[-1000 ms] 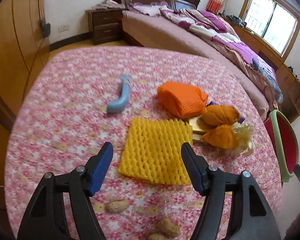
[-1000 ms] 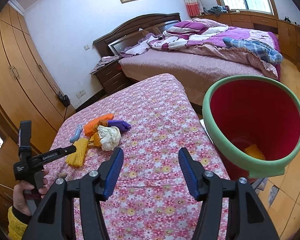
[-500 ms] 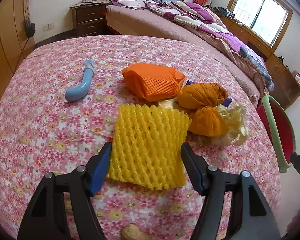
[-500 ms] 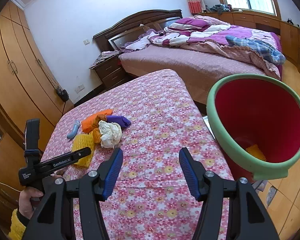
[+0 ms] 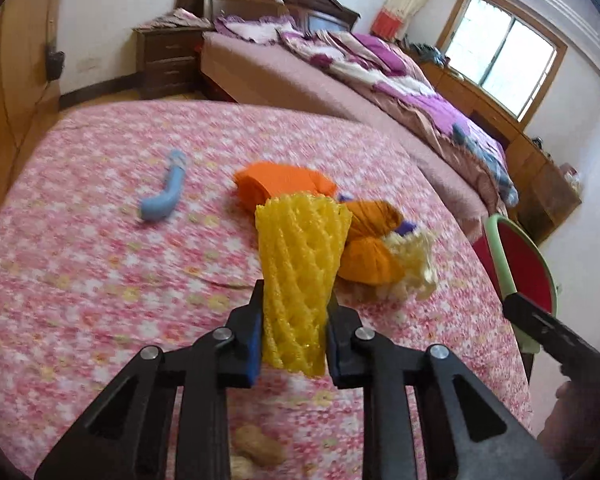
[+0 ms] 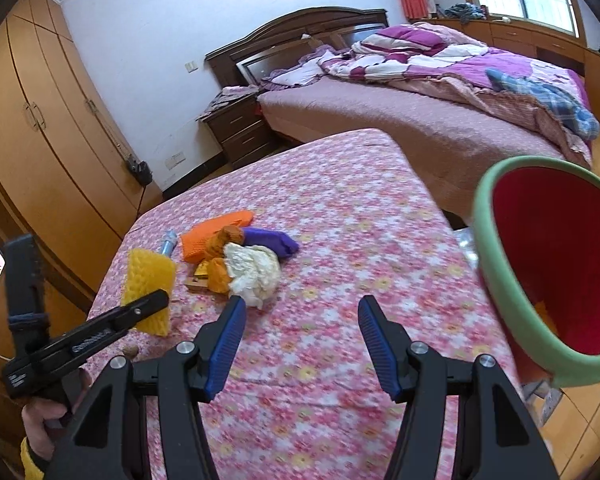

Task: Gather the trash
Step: 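Grasp the second yellow foam net with the left gripper and lift it, then grasp the white crumpled plastic bag with the right gripper while the left holds the foam net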

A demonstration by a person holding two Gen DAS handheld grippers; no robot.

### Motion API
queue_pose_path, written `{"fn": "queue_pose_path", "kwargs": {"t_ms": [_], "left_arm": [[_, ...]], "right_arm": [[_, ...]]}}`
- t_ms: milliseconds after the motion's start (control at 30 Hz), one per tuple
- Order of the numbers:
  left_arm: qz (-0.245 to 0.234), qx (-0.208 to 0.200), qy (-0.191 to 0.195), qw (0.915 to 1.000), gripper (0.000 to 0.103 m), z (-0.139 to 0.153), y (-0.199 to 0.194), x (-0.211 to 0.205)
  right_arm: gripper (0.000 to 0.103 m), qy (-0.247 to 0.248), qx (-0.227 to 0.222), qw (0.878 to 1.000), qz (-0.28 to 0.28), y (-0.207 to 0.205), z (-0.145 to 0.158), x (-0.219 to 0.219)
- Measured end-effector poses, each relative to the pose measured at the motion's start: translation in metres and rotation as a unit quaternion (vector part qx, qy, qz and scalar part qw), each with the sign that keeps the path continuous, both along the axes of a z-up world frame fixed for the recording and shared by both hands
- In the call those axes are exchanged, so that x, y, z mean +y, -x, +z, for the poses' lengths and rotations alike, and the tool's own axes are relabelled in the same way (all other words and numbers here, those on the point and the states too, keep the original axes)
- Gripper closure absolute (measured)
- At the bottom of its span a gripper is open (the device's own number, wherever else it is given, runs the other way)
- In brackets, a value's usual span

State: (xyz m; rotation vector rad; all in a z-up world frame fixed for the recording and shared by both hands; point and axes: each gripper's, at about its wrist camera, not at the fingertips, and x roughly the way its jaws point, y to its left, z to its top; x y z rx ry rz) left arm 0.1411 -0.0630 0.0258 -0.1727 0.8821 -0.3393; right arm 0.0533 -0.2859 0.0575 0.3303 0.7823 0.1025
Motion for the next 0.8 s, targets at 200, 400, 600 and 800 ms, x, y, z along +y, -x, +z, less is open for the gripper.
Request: {"fn": "queue_pose_path", "kwargs": {"t_ms": [200, 400, 600, 800], "left_arm": [[0.034, -0.013, -0.01, 0.9993, 0.078, 0.005, 0.001, 0.024], [0.05, -0.004, -0.005, 0.9987, 0.078, -0.003, 0.0, 0.039], [0.043, -0.005, -0.004, 0.999, 0.078, -0.004, 0.005, 0.044], [0.033, -0.012, -0.003, 0.9994, 0.078, 0.001, 0.013, 0.037]], "right_arm": [[0.042, -0.008, 0.004, 1.0, 0.027, -0.031, -0.011, 0.026], [0.054, -0.018, 0.011, 1.0, 0.019, -0.057, -0.025, 0.034], [0.086, -0.031, 0.033, 0.999, 0.003, -0.068, -0.045, 0.029], [0.089, -0.04, 0.016, 0.999, -0.01, -0.047, -0.037, 0.018]]}}
